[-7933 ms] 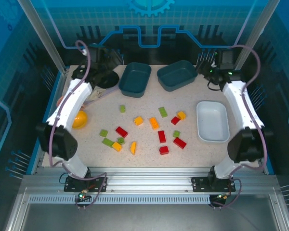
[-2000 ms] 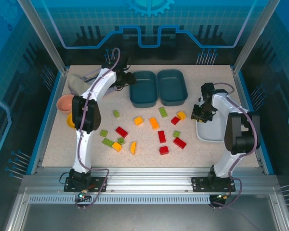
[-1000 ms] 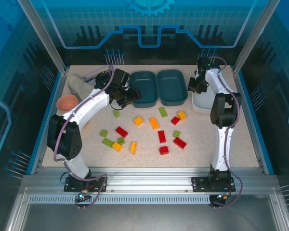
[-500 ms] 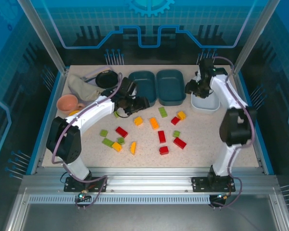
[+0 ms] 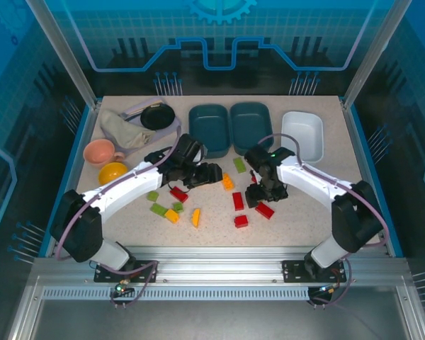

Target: Sort the legos into containers by color

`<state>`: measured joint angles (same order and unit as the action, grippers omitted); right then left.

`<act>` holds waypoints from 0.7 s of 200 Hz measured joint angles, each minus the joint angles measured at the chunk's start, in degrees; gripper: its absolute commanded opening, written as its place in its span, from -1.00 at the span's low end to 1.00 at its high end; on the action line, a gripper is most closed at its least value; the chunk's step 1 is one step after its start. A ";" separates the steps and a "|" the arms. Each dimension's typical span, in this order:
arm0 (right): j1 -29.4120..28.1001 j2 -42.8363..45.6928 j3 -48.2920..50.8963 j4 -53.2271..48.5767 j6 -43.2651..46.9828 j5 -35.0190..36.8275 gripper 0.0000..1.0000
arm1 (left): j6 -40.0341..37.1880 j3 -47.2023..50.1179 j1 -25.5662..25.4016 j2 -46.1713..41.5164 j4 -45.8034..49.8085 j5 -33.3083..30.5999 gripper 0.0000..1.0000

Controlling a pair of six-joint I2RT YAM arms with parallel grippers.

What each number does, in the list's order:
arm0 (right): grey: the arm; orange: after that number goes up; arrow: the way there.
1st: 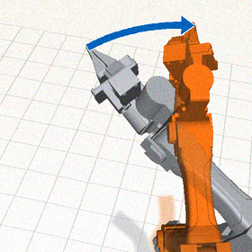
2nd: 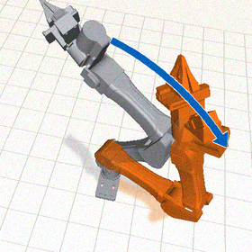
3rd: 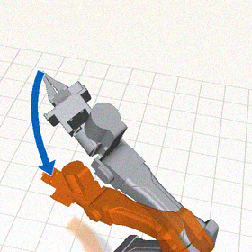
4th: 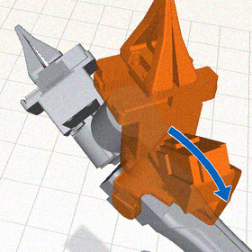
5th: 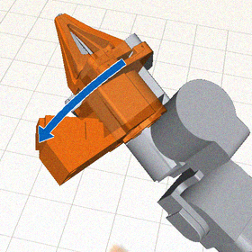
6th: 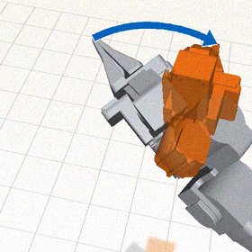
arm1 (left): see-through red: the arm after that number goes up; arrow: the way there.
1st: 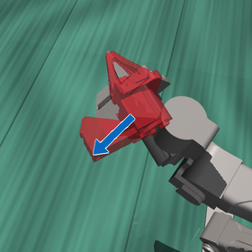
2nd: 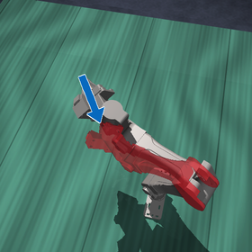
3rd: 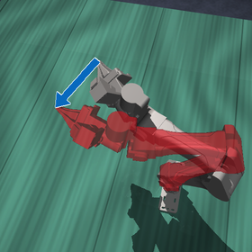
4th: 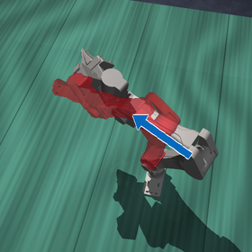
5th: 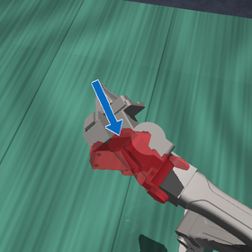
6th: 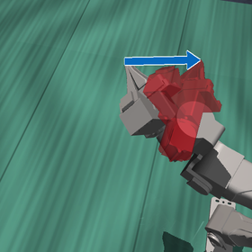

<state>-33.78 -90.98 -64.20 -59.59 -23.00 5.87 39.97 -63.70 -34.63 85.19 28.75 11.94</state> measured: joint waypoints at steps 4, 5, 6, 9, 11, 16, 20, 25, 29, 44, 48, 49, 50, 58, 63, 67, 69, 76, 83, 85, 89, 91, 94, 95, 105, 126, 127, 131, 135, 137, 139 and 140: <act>-0.31 -0.74 0.04 0.00 0.17 0.22 0.60 | 0.00 0.24 0.00 -0.42 -0.07 0.07 0.38; -0.37 -0.90 0.07 0.00 0.15 0.31 0.60 | 0.00 0.28 0.00 -0.48 -0.07 0.09 0.38; -0.42 -1.05 0.09 0.00 0.17 0.37 0.60 | 0.00 0.33 0.00 -0.57 -0.07 0.11 0.38; -0.57 -1.57 0.13 0.00 0.26 0.46 0.60 | 0.00 0.52 0.02 -0.83 -0.13 0.20 0.38; -0.72 -1.97 0.17 0.02 0.37 0.63 0.60 | 0.00 0.66 0.02 -1.05 -0.15 0.24 0.38; -0.90 -2.91 0.31 0.02 0.57 0.85 0.60 | 0.02 1.01 0.02 -1.57 -0.33 0.39 0.39; -1.07 -3.52 0.42 0.04 0.59 1.07 0.60 | 0.00 1.31 0.00 -2.05 -0.39 0.52 0.39; -1.09 -4.20 0.50 0.00 0.76 1.29 0.60 | 0.00 1.70 0.00 -2.54 -0.55 0.61 0.39; -1.11 -4.87 0.59 0.00 0.90 1.46 0.60 | 0.02 2.01 0.00 -2.93 -0.63 0.81 0.40; -1.09 -6.62 0.63 0.07 1.44 2.14 0.55 | 0.04 3.19 0.00 -4.39 -0.85 1.27 0.40; -1.09 -7.04 0.63 0.07 1.70 2.32 0.54 | 0.04 3.58 0.00 -4.83 -0.87 1.42 0.41; -1.09 -7.17 0.63 0.07 1.70 2.36 0.54 | 0.04 3.63 0.00 -4.90 -0.87 1.42 0.41; -1.09 -7.23 0.63 0.07 1.68 2.40 0.53 | 0.07 3.76 0.00 -5.03 -0.90 1.44 0.41; -1.05 -8.09 0.63 0.11 2.08 2.75 0.49 | 0.20 4.46 0.00 -5.66 -0.98 1.51 0.41; -1.05 -8.66 0.61 0.11 2.43 2.84 0.45 | 0.24 4.90 0.00 -6.08 -1.05 1.51 0.41; -1.03 -9.11 0.63 0.13 2.78 2.97 0.42 | 0.24 5.25 -0.02 -6.38 -1.05 1.53 0.42; -1.01 -9.38 0.61 0.11 2.80 3.02 0.40 | 0.28 5.42 -0.02 -6.54 -1.09 1.55 0.43; -0.92 -10.14 0.61 0.15 3.13 3.13 0.36 | 0.37 5.81 -0.04 -6.91 -1.11 1.60 0.43; -0.76 -10.80 0.61 0.24 3.50 3.17 0.31 | 0.52 6.19 -0.04 -7.28 -1.25 1.68 0.43; -0.72 -10.93 0.61 0.26 3.61 3.15 0.29 | 0.55 6.25 -0.04 -7.34 -1.25 1.68 0.43; -0.59 -11.19 0.63 0.35 3.93 3.17 0.27 | 0.63 6.40 -0.04 -7.58 -1.29 1.75 0.43; -0.55 -11.28 0.61 0.35 3.89 3.17 0.26 | 0.63 6.47 -0.04 -7.65 -1.33 1.79 0.43; -0.46 -11.41 0.61 0.42 4.13 3.17 0.23 | 0.68 6.60 -0.04 -7.82 -1.42 1.86 0.43; -0.37 -11.45 0.63 0.46 4.22 3.17 0.23 | 0.66 6.62 -0.04 -7.87 -1.44 1.86 0.43; -0.13 -11.65 0.63 0.74 4.50 3.15 0.17 | 0.68 6.95 -0.07 -8.35 -1.70 1.88 0.43; 0.20 -11.96 0.63 1.40 5.16 3.10 0.00 | 0.90 7.41 -0.11 -9.05 -2.14 1.88 0.43; 0.20 -12.00 0.63 1.44 5.35 3.13 -0.01 | 0.90 7.43 -0.11 -9.07 -2.14 1.88 0.43; 0.22 -12.13 0.63 1.60 5.25 3.10 -0.04 | 1.07 7.52 -0.11 -9.09 -2.27 1.88 0.43; 0.24 -12.26 0.63 1.75 5.64 3.15 -0.08 | 1.18 7.65 -0.11 -9.14 -2.47 1.88 0.43; 0.24 -12.35 0.61 1.81 5.35 3.08 -0.09 | 1.22 7.67 -0.11 -9.16 -2.51 1.88 0.43; 0.26 -12.41 0.61 1.88 5.44 3.08 -0.11 | 1.36 7.72 -0.11 -9.16 -2.56 1.88 0.43; 0.26 -12.48 0.63 1.97 5.64 3.10 -0.11 | 1.40 7.74 -0.13 -9.16 -2.56 1.88 0.43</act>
<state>-33.52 -103.46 -63.57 -57.63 -17.37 8.97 41.36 -55.96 -34.76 76.03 26.20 13.82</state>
